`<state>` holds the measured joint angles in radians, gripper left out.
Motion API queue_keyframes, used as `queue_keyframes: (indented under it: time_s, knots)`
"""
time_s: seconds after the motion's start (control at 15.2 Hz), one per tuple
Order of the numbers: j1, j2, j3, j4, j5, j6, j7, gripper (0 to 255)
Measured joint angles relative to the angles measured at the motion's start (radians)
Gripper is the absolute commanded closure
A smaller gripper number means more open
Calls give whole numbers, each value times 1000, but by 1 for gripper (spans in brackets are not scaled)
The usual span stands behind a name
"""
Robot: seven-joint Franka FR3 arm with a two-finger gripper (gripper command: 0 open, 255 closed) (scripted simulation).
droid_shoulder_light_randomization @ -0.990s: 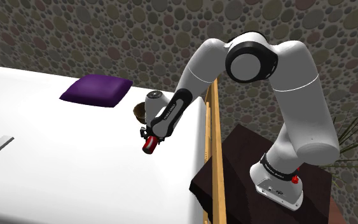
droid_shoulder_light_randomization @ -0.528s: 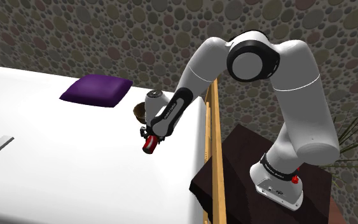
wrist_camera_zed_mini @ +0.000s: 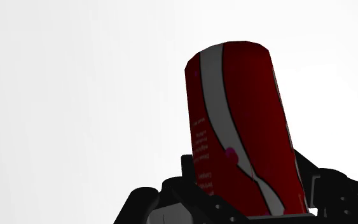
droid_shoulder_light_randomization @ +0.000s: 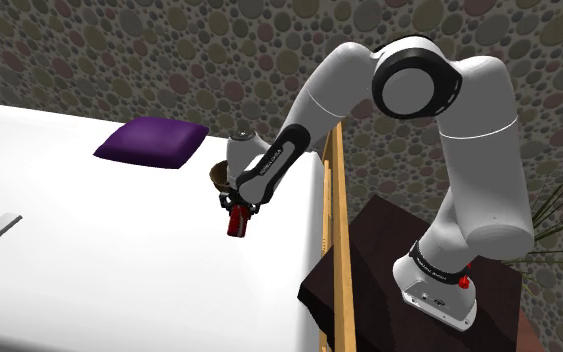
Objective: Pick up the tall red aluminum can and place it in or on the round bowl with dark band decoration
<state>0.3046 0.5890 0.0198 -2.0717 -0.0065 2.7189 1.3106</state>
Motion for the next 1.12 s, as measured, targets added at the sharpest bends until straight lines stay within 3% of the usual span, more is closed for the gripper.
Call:
queue_keyframes:
  time_s: [1.12]
  knots:
    - [-2,-200,4,-27,5,-172,0,255]
